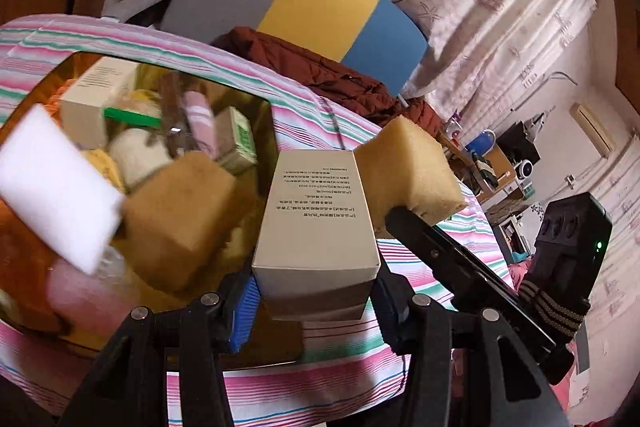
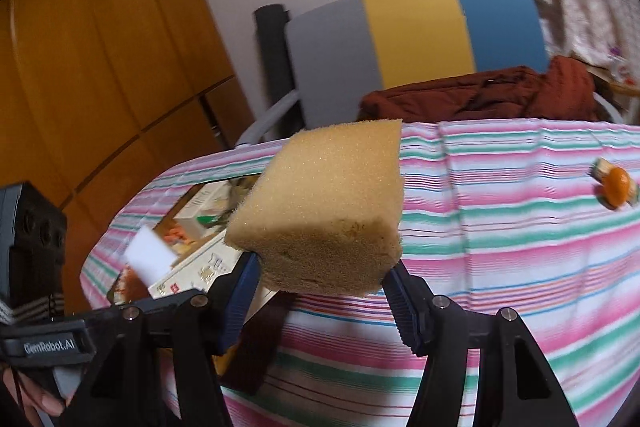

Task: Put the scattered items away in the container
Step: 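Carry the white box with the left tool while the right tool carries the sponge to the tray, then open both tools to drop the white box and sponge into the tray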

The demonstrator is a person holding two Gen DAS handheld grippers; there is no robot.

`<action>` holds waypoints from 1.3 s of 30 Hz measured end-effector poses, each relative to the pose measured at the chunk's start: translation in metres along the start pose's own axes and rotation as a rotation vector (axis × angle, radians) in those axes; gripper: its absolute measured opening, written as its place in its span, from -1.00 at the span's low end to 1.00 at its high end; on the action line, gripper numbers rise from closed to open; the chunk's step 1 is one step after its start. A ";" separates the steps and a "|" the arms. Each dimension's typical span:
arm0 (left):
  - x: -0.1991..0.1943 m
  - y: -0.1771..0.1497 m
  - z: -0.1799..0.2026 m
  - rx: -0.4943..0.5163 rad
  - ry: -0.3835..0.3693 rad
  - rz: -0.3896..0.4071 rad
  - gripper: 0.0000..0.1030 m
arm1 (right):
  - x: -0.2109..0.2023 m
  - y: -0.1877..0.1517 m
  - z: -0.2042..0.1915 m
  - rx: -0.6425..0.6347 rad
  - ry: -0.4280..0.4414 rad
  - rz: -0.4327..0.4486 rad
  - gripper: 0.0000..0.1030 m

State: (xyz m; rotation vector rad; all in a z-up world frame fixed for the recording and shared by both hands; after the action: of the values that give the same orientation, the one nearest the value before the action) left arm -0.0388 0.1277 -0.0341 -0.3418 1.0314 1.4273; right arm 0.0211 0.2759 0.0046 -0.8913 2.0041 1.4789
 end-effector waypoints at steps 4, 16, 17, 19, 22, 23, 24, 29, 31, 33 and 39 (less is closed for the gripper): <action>0.009 -0.008 -0.025 -0.018 0.028 -0.089 -0.01 | 0.011 0.002 -0.023 -0.061 0.015 -0.027 0.20; 0.016 -0.042 -0.012 0.159 0.269 -0.127 0.18 | 0.066 0.015 -0.048 -0.122 0.019 -0.167 0.52; 0.013 -0.044 -0.011 0.166 0.269 -0.115 0.18 | 0.068 0.016 -0.046 -0.108 0.026 -0.172 0.59; 0.007 -0.047 -0.009 0.179 0.266 -0.095 0.18 | 0.068 0.016 -0.042 -0.071 0.049 -0.170 0.66; -0.007 -0.052 -0.007 0.174 0.231 -0.047 0.18 | 0.061 0.014 -0.032 -0.008 0.084 -0.156 0.73; -0.012 -0.054 -0.008 0.164 0.207 -0.020 0.18 | 0.058 0.014 -0.030 0.007 0.093 -0.146 0.73; -0.018 -0.054 -0.009 0.153 0.182 0.005 0.18 | 0.054 0.014 -0.027 0.022 0.104 -0.129 0.73; -0.045 -0.042 -0.010 0.105 0.156 0.129 0.16 | 0.049 0.027 -0.030 -0.034 0.066 -0.097 -0.20; -0.049 -0.035 -0.009 0.104 0.168 0.152 0.16 | 0.051 0.036 -0.035 -0.058 0.060 -0.088 -0.28; -0.047 -0.028 -0.008 0.102 0.179 0.158 0.16 | 0.057 0.044 -0.043 -0.094 0.041 -0.087 -0.30; -0.033 -0.016 -0.008 0.104 0.238 0.158 0.16 | 0.111 0.038 -0.053 -0.224 -0.100 -0.196 -0.52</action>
State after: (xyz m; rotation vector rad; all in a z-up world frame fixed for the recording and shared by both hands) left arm -0.0215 0.0979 -0.0194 -0.3670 1.3460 1.4918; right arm -0.0818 0.2088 -0.0351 -1.0501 1.6518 1.6218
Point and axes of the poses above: each gripper's, at about its wrist camera, not at the fingertips, and x roughly the way its jaws point, z to its right, y to its top, the point moved 5 cm from there along x, roughly the way its jaws point, and after that the axes turned 13 degrees about -z, right-handed, at the moved point
